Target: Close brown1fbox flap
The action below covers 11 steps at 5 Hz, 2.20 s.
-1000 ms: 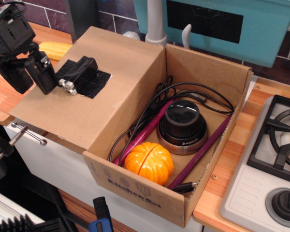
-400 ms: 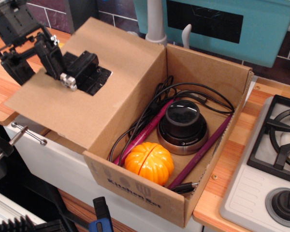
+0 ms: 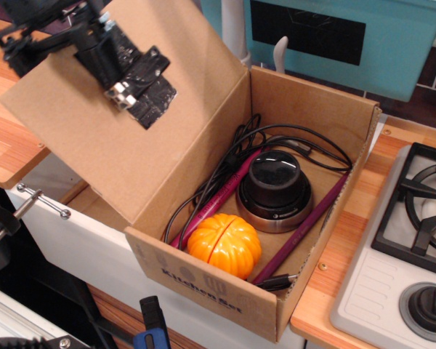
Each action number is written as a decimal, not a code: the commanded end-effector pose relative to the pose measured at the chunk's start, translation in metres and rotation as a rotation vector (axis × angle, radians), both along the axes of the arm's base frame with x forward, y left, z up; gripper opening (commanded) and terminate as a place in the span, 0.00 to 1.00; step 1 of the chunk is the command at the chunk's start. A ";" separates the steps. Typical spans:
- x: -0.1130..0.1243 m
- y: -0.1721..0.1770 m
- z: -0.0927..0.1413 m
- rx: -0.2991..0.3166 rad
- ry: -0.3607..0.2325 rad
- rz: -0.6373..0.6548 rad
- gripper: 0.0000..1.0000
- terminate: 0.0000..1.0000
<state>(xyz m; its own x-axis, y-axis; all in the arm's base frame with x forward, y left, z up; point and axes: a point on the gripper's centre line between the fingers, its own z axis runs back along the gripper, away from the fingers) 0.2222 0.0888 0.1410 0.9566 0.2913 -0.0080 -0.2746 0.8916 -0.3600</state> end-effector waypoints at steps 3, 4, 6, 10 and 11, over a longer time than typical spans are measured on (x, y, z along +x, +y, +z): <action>-0.052 -0.077 0.015 0.186 -0.022 0.069 1.00 0.00; -0.052 -0.094 0.015 0.200 -0.035 0.081 1.00 0.00; -0.010 -0.114 0.018 0.061 -0.052 -0.022 1.00 0.00; 0.029 -0.159 0.018 0.071 -0.197 0.071 1.00 0.00; 0.031 -0.143 0.015 0.152 -0.204 0.016 1.00 0.00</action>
